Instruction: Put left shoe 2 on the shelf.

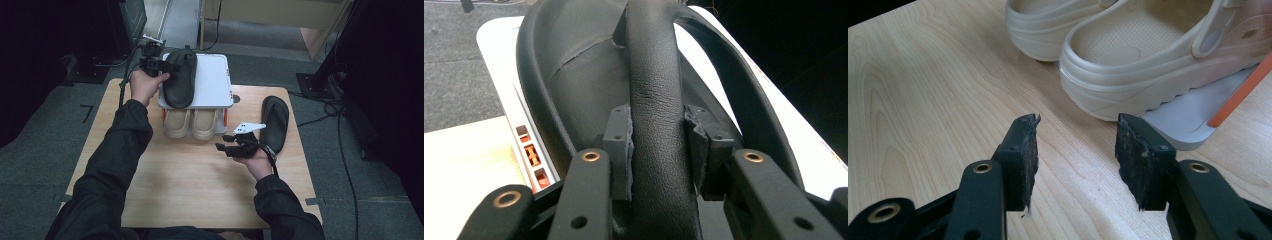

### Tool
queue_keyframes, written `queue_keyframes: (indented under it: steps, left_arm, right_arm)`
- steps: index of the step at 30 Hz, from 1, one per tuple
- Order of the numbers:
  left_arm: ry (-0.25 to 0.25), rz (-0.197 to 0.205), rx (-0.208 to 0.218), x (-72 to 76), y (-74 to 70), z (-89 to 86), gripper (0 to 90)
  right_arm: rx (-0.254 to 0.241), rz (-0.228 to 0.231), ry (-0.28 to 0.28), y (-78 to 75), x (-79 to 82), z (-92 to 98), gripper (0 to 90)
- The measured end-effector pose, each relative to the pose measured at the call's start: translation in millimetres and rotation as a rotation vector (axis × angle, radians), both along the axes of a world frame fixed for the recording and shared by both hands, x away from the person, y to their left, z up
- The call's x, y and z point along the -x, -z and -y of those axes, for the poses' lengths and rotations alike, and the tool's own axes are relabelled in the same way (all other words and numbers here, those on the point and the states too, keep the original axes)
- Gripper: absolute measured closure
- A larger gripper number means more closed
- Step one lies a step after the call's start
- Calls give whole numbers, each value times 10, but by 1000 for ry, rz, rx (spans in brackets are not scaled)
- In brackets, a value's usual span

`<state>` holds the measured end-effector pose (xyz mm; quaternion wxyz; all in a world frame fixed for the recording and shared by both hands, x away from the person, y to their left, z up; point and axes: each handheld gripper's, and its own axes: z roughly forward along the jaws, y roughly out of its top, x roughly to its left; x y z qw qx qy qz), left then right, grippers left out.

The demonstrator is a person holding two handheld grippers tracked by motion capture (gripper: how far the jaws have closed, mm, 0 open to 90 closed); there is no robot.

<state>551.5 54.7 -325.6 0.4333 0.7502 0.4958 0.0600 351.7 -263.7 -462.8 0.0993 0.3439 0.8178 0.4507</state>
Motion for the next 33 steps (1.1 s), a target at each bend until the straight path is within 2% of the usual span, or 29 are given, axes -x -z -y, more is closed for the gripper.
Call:
queue_keyframes:
  steps: [3,6,10,13,16,19,27,33]
  left_arm:
    - [2,13,23,27,-52,-47,608]
    - [5,34,4,71,-104,-100,595]
    - [3,40,2,119,-140,-220,578]
    - [4,45,-18,149,-159,-293,577]
    - [5,51,-11,184,-165,-375,571]
    - [0,50,-27,215,-142,-439,566]
    - [-2,46,-34,299,-25,-596,565]
    - [1,43,-42,365,67,-654,564]
  right_arm:
    - [1,5,1,-1,-4,7,521]
    - [1,4,4,-9,-7,27,519]
    - [-1,8,22,-24,-21,88,519]
    - [2,14,43,-40,-30,144,518]
    - [-3,20,67,-50,-47,214,515]
    - [-12,19,89,-59,-69,285,511]
    - [-34,20,154,-66,-122,486,500]
    - [-26,28,184,-68,-169,622,500]
